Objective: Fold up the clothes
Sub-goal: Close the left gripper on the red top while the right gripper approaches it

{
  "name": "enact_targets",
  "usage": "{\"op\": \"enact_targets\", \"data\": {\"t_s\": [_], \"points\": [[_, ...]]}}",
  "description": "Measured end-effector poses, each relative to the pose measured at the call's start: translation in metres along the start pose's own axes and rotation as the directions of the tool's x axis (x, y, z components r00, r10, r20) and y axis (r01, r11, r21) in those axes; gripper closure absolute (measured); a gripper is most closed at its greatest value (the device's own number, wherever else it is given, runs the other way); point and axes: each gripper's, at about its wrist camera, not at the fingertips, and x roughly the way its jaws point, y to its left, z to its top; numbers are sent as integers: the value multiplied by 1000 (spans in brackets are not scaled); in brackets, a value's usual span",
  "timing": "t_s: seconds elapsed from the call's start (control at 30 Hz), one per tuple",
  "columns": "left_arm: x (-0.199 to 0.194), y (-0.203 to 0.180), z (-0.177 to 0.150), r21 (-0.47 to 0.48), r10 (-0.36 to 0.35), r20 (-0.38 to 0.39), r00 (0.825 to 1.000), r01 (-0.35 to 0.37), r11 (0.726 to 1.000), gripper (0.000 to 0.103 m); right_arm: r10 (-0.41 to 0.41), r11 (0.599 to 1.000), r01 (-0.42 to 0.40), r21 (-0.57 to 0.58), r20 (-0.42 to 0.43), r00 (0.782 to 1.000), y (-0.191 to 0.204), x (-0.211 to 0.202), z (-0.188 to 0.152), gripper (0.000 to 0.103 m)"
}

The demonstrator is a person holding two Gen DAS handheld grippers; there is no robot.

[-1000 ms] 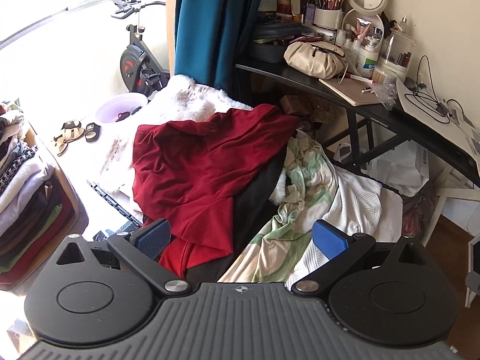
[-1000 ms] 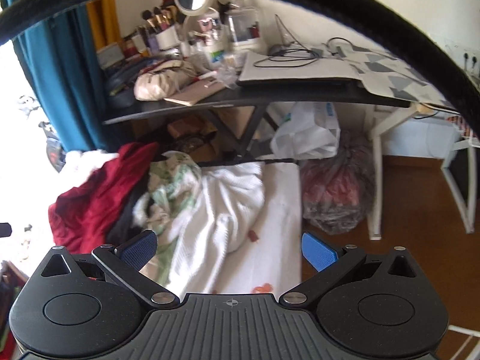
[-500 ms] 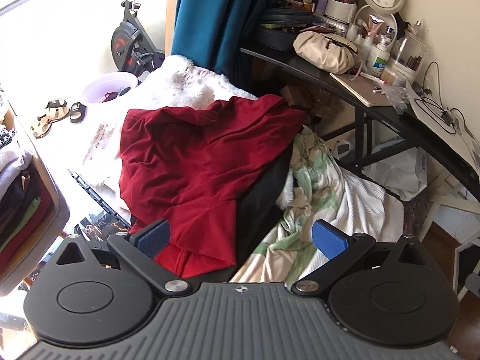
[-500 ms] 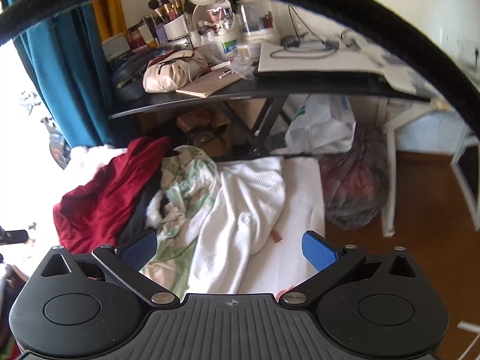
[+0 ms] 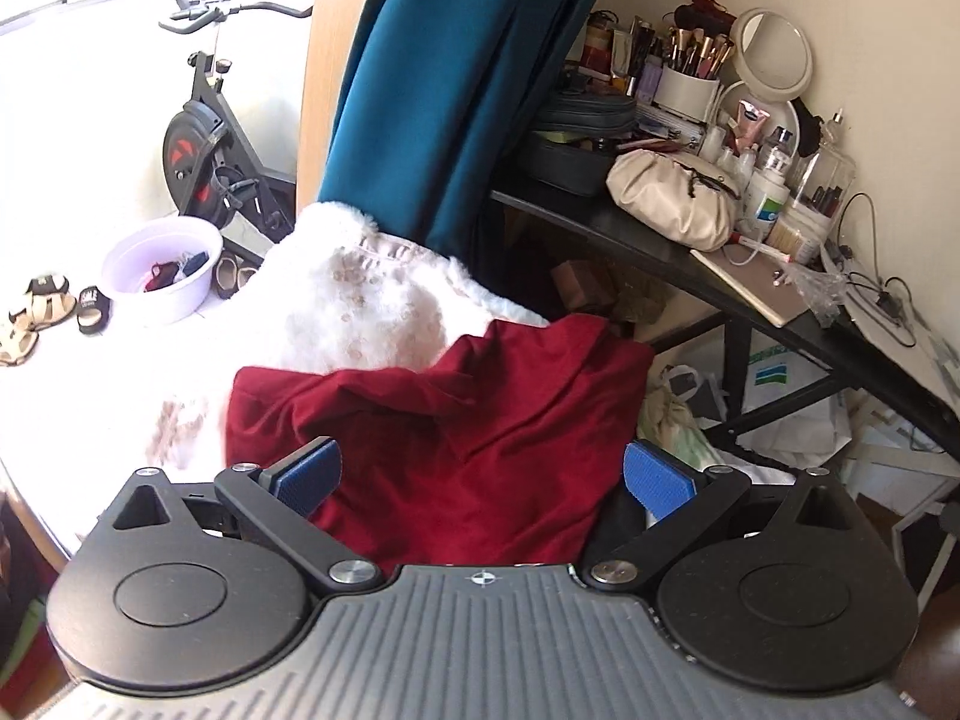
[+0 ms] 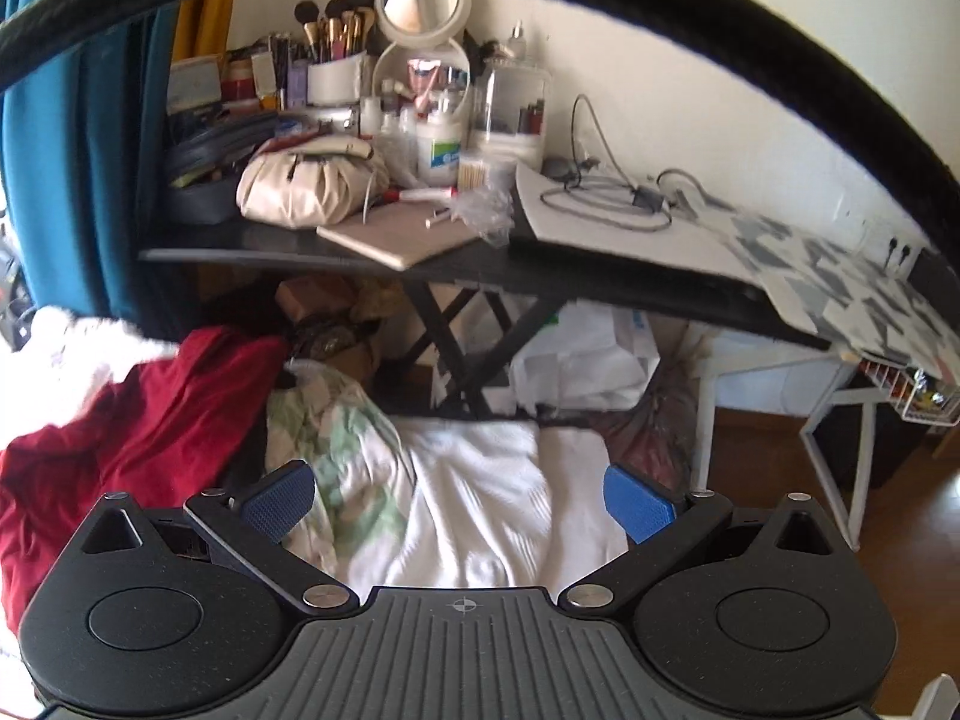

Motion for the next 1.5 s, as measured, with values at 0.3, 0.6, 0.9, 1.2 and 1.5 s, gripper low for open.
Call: {"op": "enact_targets", "data": {"t_s": [0.3, 0.6, 0.9, 1.2, 1.5], "points": [[88, 49, 19, 223, 15, -41, 999, -5, 975, 0, 101, 994, -93, 52, -190, 977, 103, 76, 2, 1], [217, 64, 20, 472, -48, -200, 979, 139, 871, 1, 293, 931, -150, 332, -434, 852, 174, 167, -27, 1], [289, 35, -4, 724, -42, -311, 949, 266, 636, 1, 293, 908, -64, 413, -521, 802, 188, 219, -51, 2], [252, 75, 29, 443, -137, -411, 901, 329, 834, 89, 285, 906, -66, 418, -485, 827, 192, 242, -61, 2], [168, 133, 87, 19, -388, -268, 882, 408, 913, 92, 268, 931, -97, 351, -480, 835, 209, 251, -74, 1]]}}
